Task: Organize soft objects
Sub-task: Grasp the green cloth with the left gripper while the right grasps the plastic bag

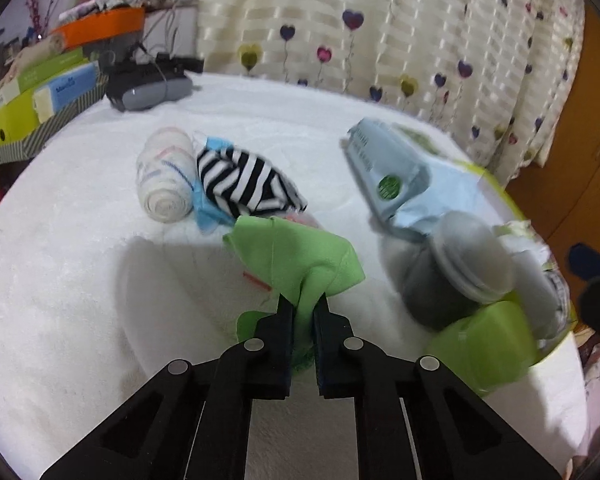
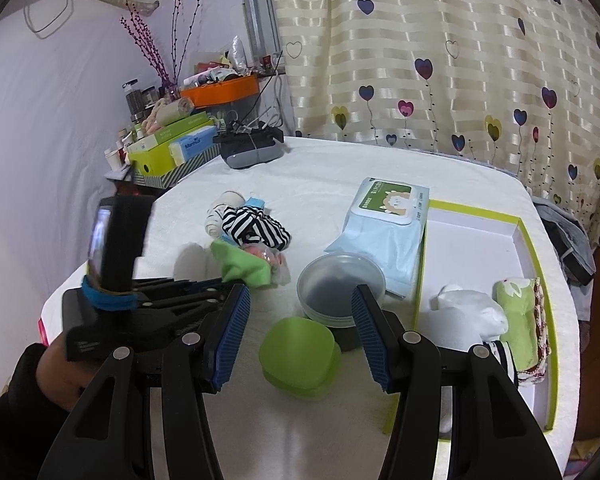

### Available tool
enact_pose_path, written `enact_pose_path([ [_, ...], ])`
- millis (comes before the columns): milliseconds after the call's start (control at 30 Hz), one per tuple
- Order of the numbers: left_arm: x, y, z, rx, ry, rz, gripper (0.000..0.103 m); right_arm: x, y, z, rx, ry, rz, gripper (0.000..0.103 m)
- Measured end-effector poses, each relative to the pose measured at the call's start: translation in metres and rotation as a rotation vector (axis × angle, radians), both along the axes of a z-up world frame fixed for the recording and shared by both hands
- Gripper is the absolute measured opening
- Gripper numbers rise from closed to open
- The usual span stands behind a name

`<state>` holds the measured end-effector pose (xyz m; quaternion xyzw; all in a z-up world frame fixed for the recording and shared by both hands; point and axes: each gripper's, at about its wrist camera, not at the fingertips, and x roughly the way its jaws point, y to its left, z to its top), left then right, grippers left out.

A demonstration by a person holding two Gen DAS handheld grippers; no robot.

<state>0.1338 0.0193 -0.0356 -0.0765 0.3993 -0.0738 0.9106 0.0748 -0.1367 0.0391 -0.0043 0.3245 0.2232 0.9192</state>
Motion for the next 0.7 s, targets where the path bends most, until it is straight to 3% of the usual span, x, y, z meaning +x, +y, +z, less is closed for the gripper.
enact_pose_path([
  [267,-0.027,0.017,0.025,-0.072,-0.065,0.012,0.008,-0.001,0.007,0.002,-0.004,-0.005,0.007,0.054],
  [700,-0.052,0.070,0.036,-0.101,-0.118,0.126,0.008,0.011,0.053,-0.004,-0.027,0.012,0.091,0.054],
])
